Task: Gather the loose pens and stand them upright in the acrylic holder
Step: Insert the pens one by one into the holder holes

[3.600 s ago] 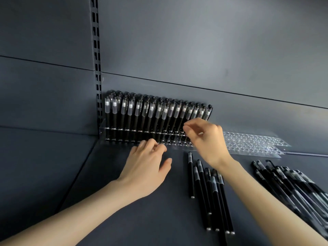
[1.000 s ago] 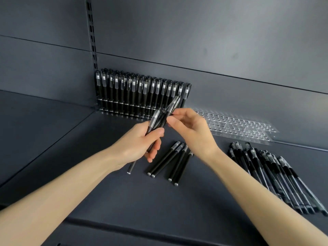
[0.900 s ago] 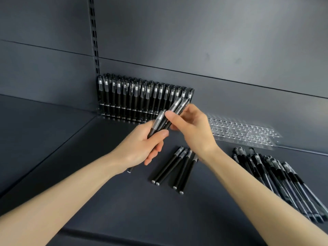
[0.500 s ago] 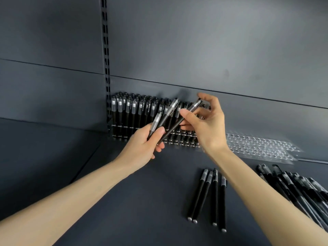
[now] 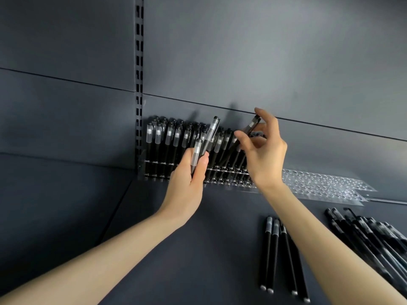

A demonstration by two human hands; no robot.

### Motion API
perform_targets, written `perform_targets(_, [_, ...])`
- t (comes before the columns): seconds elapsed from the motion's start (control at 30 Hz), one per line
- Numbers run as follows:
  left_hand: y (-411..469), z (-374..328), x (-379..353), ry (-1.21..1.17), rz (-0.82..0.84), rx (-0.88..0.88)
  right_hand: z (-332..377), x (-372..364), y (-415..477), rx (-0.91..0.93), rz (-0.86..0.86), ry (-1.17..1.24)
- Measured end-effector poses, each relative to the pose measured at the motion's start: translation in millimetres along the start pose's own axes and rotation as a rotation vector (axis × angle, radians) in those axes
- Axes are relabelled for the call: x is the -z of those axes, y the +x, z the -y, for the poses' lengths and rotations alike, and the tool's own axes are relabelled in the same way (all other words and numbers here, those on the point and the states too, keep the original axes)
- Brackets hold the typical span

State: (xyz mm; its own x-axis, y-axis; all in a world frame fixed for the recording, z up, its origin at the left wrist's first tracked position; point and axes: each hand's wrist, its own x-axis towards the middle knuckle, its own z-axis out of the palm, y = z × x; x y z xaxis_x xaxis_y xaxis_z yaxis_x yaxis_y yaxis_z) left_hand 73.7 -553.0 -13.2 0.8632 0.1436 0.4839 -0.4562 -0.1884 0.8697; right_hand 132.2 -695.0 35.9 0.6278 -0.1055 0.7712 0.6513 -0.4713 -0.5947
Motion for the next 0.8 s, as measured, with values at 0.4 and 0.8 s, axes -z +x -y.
perform_targets(0.4, [-1, 6, 0, -0.066, -0.034, 0.061, -12, -5, -2, 0.040, 0.157, -0.053])
perform_targets(0.8, [2, 6, -2, -0.063, -0.052, 0.069, -13, 0, 6, 0.050, 0.353, -0.215])
